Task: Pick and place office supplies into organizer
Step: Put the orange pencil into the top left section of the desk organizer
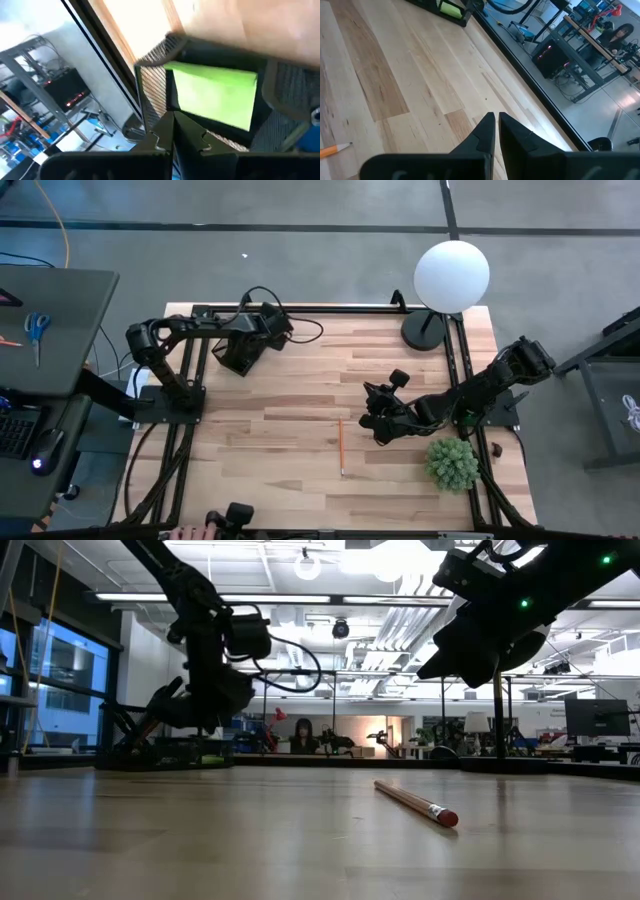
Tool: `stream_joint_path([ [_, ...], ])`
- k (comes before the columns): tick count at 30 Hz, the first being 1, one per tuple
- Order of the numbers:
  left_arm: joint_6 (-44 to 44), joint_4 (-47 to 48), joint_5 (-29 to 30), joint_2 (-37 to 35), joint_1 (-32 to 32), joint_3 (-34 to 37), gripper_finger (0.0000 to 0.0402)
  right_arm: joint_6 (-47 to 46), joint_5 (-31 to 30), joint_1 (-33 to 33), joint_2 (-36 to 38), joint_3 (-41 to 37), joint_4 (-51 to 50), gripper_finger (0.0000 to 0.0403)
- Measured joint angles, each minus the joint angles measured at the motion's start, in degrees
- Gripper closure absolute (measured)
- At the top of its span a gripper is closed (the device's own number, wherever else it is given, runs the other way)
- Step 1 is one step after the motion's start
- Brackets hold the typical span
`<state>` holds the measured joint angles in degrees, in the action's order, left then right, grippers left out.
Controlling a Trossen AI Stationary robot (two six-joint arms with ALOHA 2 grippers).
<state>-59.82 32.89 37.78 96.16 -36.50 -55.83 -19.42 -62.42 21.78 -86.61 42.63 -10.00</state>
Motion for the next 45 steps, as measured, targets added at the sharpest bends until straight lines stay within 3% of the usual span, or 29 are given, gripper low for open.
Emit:
stream_joint_path([
  [9, -1.89, -7.31, 8.91, 0.00, 0.46, 0.00, 0.0401, -0.02, 0.01, 0.00, -0.02, 0.00, 0.00, 0.0386],
  [21, -1.26, -14.37, 4.36, 0.02, -1.32, 0.00, 0.0401, -0.04, 0.33, -0.03, -0.02, -0.74, 0.39, 0.0386],
  [25, 0.36, -14.21, 4.46, 0.02, 1.08, 0.00, 0.0401, -0.08, 0.07, -0.04, -0.02, -3.54, 4.12, 0.0387],
  [31, 5.52, -14.27, 14.94, 0.02, 8.30, 0.00, 0.0399, -0.07, 2.66, -0.04, -0.02, -7.88, 11.38, 0.0387],
  [34, 8.64, -13.20, 16.30, -0.83, 12.16, 0.00, 0.0399, -0.09, 4.82, -0.04, -0.02, -8.78, 13.50, 0.0387],
  [37, 12.36, -11.26, 10.04, -2.16, 16.45, 0.00, 0.0399, -0.07, 6.19, -0.04, -0.02, -8.92, 14.23, 0.0386],
  [45, 16.60, -10.22, -20.98, -4.20, 28.29, 0.00, 0.0399, -0.04, 10.83, -0.04, -0.02, -8.92, 15.37, 0.0387],
])
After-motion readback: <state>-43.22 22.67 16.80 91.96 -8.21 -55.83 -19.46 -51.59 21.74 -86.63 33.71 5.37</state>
